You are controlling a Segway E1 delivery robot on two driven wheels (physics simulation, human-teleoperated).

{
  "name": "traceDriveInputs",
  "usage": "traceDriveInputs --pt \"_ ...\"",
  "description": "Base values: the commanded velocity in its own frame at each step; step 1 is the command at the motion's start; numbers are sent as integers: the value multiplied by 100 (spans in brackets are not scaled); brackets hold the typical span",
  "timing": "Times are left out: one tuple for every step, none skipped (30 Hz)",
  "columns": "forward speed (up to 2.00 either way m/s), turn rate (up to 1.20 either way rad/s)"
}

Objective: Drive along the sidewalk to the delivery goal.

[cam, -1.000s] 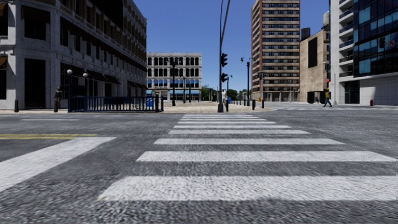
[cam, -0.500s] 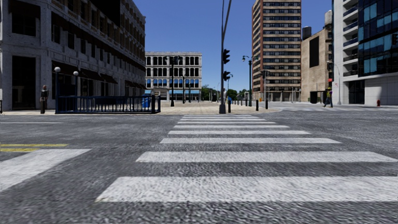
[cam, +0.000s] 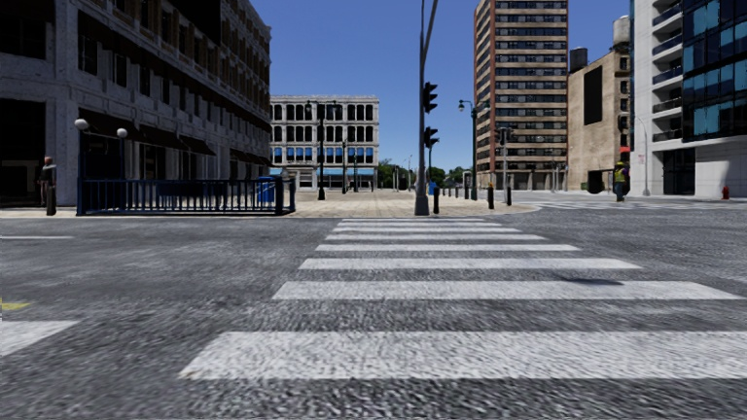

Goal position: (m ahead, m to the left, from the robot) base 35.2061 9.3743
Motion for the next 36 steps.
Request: traceDriveInputs --pt "200 -1" --pt "200 -1" --pt "200 -1" --pt "200 -1" --pt "200 -1" --pt "200 -1" --pt "200 -4" --pt "200 -16" --pt "200 -16" --pt "200 -20" --pt "200 -22" --pt "200 -22" --pt "200 -22" --pt "200 -22" --pt "200 -22" --pt "200 -22" --pt "200 -22" --pt "200 -29" --pt "200 -29" --pt "200 -29" --pt "200 -29" --pt "200 -29" --pt "200 -33" --pt "200 -37" --pt "200 -38" --pt "200 -38" --pt "200 -38" --pt "200 -38" --pt "200 -38" --pt "200 -38" --pt "200 -41" --pt "200 -51" --pt "200 -54" --pt "200 -55" --pt "200 -55" --pt "200 -55"
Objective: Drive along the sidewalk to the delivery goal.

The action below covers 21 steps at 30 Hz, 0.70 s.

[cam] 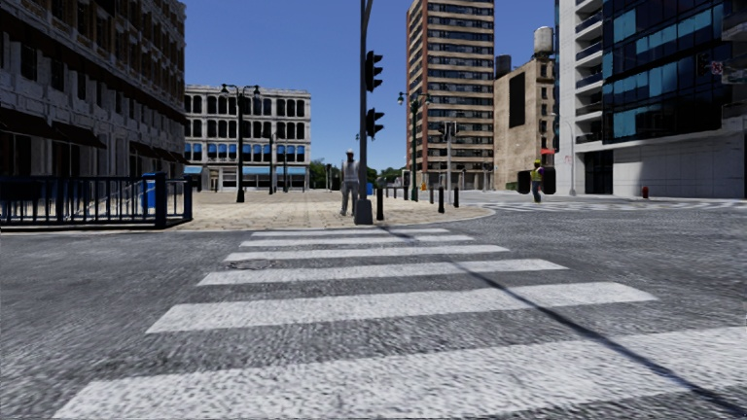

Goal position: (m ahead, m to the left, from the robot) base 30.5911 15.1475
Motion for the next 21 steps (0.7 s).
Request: traceDriveInputs --pt "200 -55" --pt "200 -55" --pt "200 -55" --pt "200 -55" --pt "200 -55" --pt "200 -55" --pt "200 -55" --pt "200 -55" --pt "200 -55" --pt "200 -47" --pt "200 -16" --pt "200 0" --pt "200 0" --pt "200 0" --pt "200 0" --pt "200 0" --pt "200 0" --pt "200 0" --pt "200 0" --pt "200 0" --pt "200 0"
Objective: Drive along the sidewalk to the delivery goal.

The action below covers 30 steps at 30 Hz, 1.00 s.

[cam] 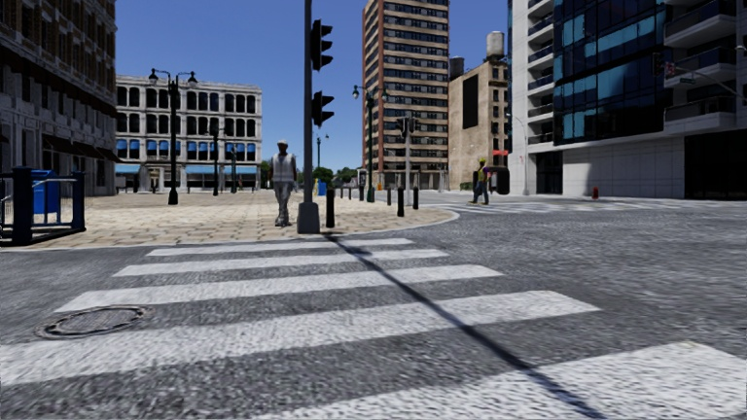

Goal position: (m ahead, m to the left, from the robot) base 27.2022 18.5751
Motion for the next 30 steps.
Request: traceDriveInputs --pt "200 0" --pt "200 0" --pt "200 0" --pt "200 0" --pt "200 0" --pt "200 0" --pt "200 -6" --pt "200 -12" --pt "200 -15" --pt "200 -19" --pt "200 -19" --pt "200 -25" --pt "200 -28" --pt "200 -28" --pt "200 -28" --pt "200 -28" --pt "200 -30" --pt "200 -31" --pt "200 -32" --pt "200 -32" --pt "200 -32" --pt "200 -32" --pt "200 -32" --pt "200 0" --pt "200 0" --pt "200 0" --pt "200 0" --pt "200 0" --pt "200 0" --pt "200 0"
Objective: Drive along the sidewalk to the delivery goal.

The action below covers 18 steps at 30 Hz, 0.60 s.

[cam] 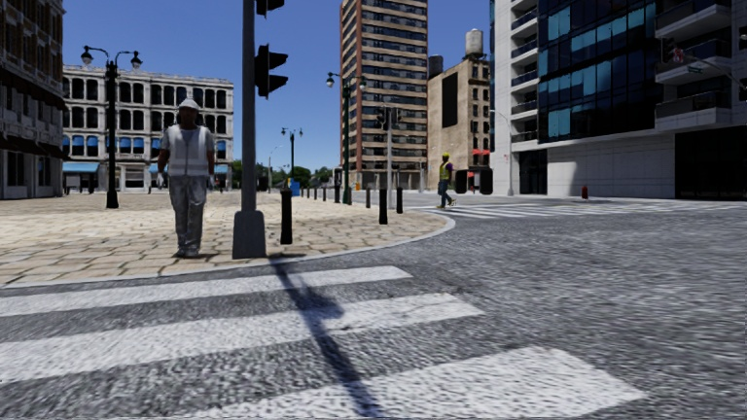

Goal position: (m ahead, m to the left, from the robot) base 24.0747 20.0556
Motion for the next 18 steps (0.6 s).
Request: traceDriveInputs --pt "200 0" --pt "200 0" --pt "200 0" --pt "200 0" --pt "200 0" --pt "200 0" --pt "200 0" --pt "200 0" --pt "200 0" --pt "200 6" --pt "200 6" --pt "200 19" --pt "200 29" --pt "200 34" --pt "200 34" --pt "200 35" --pt "200 35" --pt "200 35"
